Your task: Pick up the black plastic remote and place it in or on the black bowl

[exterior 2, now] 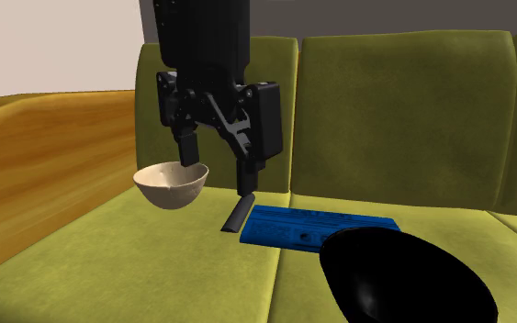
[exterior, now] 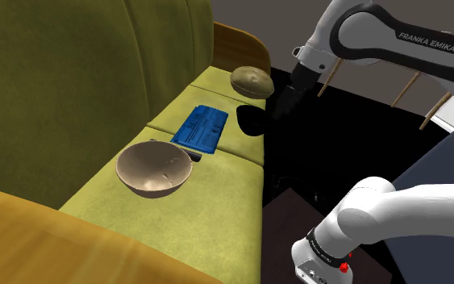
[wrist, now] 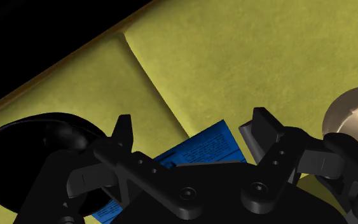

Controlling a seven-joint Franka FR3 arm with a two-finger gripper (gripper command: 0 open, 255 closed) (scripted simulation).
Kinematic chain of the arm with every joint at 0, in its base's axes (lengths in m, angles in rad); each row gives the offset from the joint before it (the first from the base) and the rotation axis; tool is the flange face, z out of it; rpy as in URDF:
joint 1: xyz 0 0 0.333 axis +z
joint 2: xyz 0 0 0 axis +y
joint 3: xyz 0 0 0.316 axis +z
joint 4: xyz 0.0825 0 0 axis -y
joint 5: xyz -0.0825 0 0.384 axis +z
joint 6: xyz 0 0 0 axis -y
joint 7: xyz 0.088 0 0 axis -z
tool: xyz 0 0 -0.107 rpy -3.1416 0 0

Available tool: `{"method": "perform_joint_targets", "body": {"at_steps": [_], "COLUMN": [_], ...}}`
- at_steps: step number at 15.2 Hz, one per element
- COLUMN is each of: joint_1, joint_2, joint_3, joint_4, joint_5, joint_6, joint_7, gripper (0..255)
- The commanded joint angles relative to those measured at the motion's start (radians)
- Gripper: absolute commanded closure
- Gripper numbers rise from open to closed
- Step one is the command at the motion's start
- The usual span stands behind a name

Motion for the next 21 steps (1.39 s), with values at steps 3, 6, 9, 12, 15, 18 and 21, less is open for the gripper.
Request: {"method": "perform_joint_targets", "body": {"at_steps": [3,6,9,12,15,18,21], "joint_1": [0.016,0.038,0.058,0.075,0.092,0.109,0.128], "joint_2": [0.066,0.167,0.271,0.376,0.483,0.591,0.701], "joint_3": [0.021,0.053,0.085,0.117,0.148,0.177,0.203], "joint_4": [0.018,0.054,0.099,0.153,0.216,0.288,0.368], "joint_5": [0.007,0.014,0.015,0.009,-0.004,-0.024,-0.052], "joint_6": [0.044,0.104,0.157,0.202,0.238,0.267,0.286], "joint_7": [-0.002,-0.003,-0.003,0.0,0.005,0.015,0.027], "gripper": [0,0,0,0,0,0,0]}}
